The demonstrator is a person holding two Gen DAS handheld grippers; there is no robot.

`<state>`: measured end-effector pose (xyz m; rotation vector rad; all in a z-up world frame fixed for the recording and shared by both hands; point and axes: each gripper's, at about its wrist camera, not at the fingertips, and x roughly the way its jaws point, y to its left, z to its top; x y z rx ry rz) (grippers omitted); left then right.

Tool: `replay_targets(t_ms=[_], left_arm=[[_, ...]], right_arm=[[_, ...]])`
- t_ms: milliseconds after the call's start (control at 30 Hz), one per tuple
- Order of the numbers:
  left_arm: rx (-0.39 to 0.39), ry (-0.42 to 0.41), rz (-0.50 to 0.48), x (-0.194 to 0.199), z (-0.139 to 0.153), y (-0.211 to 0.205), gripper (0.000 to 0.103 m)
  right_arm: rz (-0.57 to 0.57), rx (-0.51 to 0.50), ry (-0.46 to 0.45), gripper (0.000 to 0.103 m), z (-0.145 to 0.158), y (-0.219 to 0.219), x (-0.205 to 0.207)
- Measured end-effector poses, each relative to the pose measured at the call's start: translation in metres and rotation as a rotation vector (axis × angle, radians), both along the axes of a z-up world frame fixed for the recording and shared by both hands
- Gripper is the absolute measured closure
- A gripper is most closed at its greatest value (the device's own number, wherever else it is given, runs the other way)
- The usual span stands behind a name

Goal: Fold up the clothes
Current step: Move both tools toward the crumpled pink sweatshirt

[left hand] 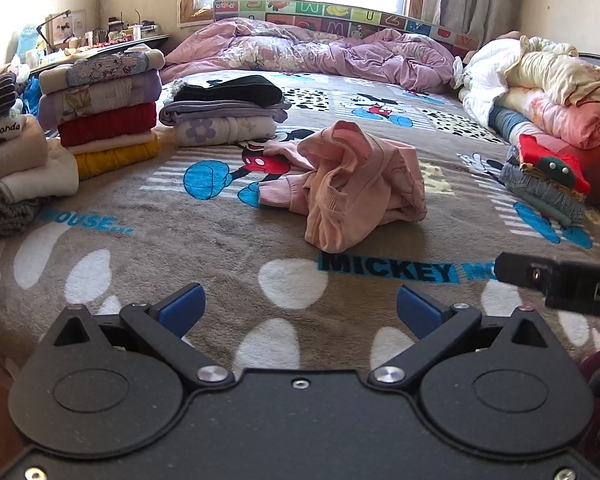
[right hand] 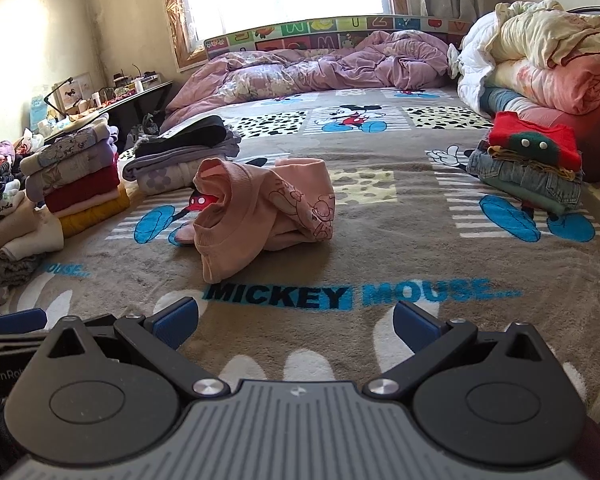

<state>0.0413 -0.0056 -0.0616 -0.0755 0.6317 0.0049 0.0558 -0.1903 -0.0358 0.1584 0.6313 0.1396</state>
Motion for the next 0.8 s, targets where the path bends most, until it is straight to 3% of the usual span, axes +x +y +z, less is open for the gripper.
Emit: replay_targets(t_ms=[133,433,800], left_arm=[[-0.029,-0.042,0.027,0.005,-0.007,0.006,0.000],[-0.071,0.039,-0.006,0.034,-0.018,0.015,0.000],[-0.010,0.034,-0.041,0.062,-0.040,0.002,0.000]], right_arm=[[0.019,0.023,-0.009,0.000,-0.005,0.000,0.014],[0.077,0.058,-0.040,0.000,-0.016,0.004,0.045],[0.116,0.013,-0.101,0.000,-0.027,0.000,0.081]])
